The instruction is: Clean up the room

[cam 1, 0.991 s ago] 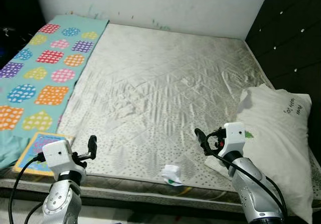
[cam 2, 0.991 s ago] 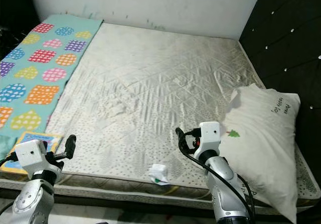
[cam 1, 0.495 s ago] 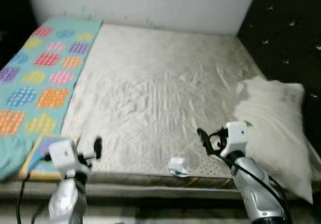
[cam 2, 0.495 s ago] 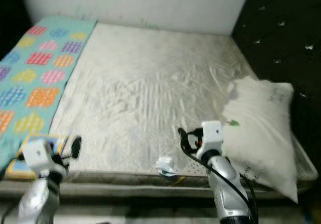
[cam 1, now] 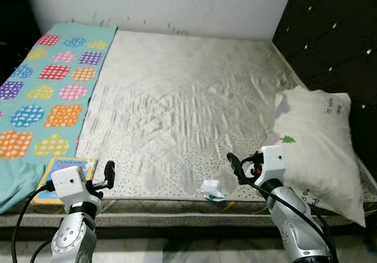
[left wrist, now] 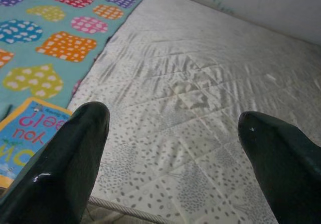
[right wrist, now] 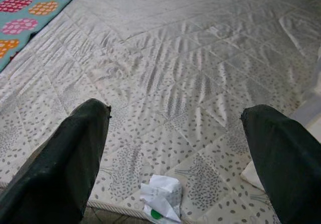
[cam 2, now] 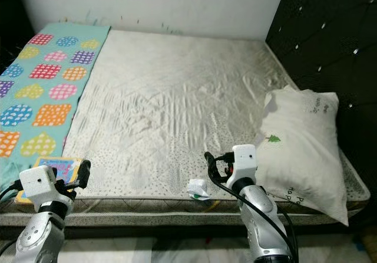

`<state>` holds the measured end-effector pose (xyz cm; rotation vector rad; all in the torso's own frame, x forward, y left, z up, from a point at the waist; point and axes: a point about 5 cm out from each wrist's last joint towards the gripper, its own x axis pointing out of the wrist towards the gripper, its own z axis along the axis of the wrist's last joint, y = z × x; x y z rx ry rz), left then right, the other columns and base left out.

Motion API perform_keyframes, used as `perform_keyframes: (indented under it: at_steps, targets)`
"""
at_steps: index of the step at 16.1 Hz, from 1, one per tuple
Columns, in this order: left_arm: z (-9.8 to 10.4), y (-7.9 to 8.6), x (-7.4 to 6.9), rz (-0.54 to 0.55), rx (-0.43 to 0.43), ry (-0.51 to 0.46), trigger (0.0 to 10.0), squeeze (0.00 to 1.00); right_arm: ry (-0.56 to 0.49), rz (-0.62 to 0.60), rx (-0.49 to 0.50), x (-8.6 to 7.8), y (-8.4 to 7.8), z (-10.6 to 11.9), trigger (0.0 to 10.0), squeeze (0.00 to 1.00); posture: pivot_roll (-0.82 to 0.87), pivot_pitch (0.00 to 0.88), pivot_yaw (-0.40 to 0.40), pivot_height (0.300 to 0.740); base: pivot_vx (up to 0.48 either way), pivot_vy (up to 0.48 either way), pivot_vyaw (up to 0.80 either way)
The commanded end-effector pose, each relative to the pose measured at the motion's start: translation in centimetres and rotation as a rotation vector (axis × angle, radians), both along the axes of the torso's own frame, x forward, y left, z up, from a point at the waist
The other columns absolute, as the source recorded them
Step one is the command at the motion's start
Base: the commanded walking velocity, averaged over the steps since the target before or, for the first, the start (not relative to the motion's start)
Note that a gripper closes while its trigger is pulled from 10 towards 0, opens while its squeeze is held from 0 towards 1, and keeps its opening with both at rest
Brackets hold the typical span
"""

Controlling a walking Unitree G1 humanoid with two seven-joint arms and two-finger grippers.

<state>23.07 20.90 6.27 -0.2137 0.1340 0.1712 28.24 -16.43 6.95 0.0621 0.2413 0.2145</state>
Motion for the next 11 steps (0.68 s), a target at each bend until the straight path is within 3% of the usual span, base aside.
perform_keyframes:
  at_steps: [1, 4, 8, 11]
  targets:
    - [0.2, -0.33, 0.05, -0.021, -0.002, -0.015, 10.0, 0.0, -0.005, -0.012, -0.004, 0.0, -0.38, 0.15, 10.0, 0.0, -0.09, 0.056, -0.086, 0.74, 0.0, 0.0, 0.0]
    - [0.45, -0.52, 0.07, -0.031, 0.002, -0.022, 10.0, 0.0, -0.006, -0.019, -0.003, 0.03, -0.43, 0.19, 10.0, 0.0, -0.09, 0.058, -0.086, 0.74, 0.25, 0.0, 0.0]
    - [0.48, -0.48, 0.05, -0.024, 0.007, -0.017, 10.0, 0.0, -0.009, -0.024, 0.002, 0.08, -0.45, 0.26, 10.0, 0.0, -0.09, 0.062, -0.086, 0.74, 0.405, 0.0, -0.38]
    - [0.31, -0.28, 0.07, -0.02, 0.005, -0.015, 10.0, 0.0, -0.01, -0.024, 0.004, 0.09, -0.45, 0.28, 10.0, 0.0, -0.09, 0.062, -0.086, 0.74, 0.0, 0.0, 0.0]
